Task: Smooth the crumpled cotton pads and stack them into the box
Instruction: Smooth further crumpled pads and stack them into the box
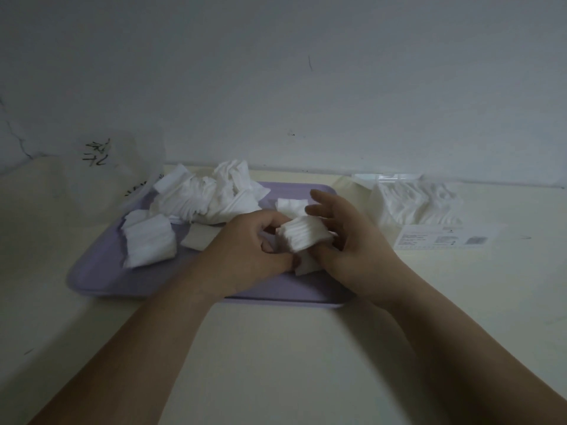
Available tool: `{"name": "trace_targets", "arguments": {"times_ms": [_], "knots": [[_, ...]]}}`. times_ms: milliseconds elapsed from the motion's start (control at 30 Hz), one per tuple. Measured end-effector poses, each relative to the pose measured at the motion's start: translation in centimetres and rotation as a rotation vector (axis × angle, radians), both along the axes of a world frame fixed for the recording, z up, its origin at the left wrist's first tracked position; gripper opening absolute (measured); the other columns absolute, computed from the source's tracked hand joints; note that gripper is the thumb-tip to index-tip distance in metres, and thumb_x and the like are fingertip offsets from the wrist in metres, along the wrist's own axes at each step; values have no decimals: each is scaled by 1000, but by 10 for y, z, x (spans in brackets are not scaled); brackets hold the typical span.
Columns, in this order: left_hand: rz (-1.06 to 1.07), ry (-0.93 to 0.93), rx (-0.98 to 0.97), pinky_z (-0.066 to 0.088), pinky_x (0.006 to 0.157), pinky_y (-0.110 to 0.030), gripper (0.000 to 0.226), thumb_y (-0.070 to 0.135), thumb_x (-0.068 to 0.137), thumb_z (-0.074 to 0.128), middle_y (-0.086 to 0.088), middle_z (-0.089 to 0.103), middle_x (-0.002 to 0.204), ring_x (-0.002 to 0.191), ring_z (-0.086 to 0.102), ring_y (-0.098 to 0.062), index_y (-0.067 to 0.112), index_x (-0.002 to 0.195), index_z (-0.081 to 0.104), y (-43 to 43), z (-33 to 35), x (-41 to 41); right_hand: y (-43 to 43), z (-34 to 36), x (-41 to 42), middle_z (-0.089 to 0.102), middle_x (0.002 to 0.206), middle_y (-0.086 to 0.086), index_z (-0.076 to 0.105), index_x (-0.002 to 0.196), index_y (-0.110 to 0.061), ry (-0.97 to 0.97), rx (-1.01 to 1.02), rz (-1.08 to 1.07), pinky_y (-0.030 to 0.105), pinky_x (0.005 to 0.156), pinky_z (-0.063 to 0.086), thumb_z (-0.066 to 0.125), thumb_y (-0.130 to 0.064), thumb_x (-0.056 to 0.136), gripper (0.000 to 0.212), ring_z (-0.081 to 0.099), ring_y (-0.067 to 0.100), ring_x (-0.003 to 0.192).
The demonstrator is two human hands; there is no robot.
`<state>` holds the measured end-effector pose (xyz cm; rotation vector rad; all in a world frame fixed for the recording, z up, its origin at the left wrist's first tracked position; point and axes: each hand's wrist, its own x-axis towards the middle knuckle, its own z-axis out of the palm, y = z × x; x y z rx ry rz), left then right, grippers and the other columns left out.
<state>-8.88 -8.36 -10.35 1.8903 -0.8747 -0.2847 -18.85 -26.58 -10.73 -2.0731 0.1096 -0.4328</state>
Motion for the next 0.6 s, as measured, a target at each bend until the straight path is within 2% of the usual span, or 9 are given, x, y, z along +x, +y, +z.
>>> {"name": "trace_targets", "arguments": {"times_ms": [100, 167, 233, 300, 367, 500, 567, 600], "knots": [[-7, 46, -24, 44, 58, -28, 38, 14, 80, 87, 12, 56, 51, 52, 47, -6, 29, 112, 74, -1, 0, -2, 7, 6, -1, 49, 143, -9, 28, 161, -29, 78, 72, -8, 26, 113, 43, 64, 2, 92, 84, 53, -4, 127], [-43, 71, -38, 54, 65, -37, 38, 18, 84, 84, -1, 71, 68, 61, 63, -18, 31, 117, 73, -3, 0, -3, 13, 10, 1, 47, 137, -15, 20, 164, -27, 115, 124, 8, 21, 111, 40, 66, 5, 90, 93, 53, -8, 118], [-37, 43, -18, 62, 83, -48, 35, 21, 87, 77, -3, 79, 91, 83, 76, -27, 33, 119, 72, -6, -3, -3, 18, 12, 2, 46, 133, -22, 15, 165, -29, 146, 184, 29, 19, 109, 39, 72, 0, 79, 107, 53, -9, 115], [-23, -4, 16, 60, 87, -53, 34, 20, 89, 72, 2, 79, 98, 90, 76, -23, 35, 120, 70, -8, -5, -5, 21, 9, 3, 46, 135, -23, 13, 164, -32, 138, 219, 41, 19, 109, 40, 62, -7, 69, 110, 53, -13, 115], [-16, -32, 24, 60, 85, -51, 35, 17, 91, 71, 5, 77, 98, 89, 75, -16, 35, 120, 68, -10, -4, -8, 21, 7, 4, 44, 140, -17, 12, 164, -34, 108, 304, 70, 19, 105, 44, 53, 1, 69, 109, 53, -14, 117], [23, -24, -22, 59, 87, -51, 34, 15, 91, 72, 7, 76, 100, 92, 73, -14, 33, 119, 69, -8, 1, -14, 16, 9, 4, 40, 151, -6, 13, 164, -30, 31, 528, 106, 19, 88, 54, 50, 5, 59, 117, 52, 5, 132], [34, 25, -85, 59, 90, -50, 35, 17, 86, 74, 8, 77, 103, 96, 73, -15, 35, 115, 69, -7, 8, -16, 12, 11, 1, 43, 156, -2, 15, 164, -30, 11, 583, 124, 21, 82, 55, 57, 8, 61, 117, 55, 12, 135], [34, 36, -107, 60, 90, -49, 35, 19, 83, 74, 8, 77, 104, 98, 73, -15, 37, 114, 69, -7, 13, -17, 8, 13, 0, 48, 154, 1, 17, 164, -29, 6, 590, 125, 24, 85, 56, 64, 9, 64, 117, 57, 17, 135]]}}
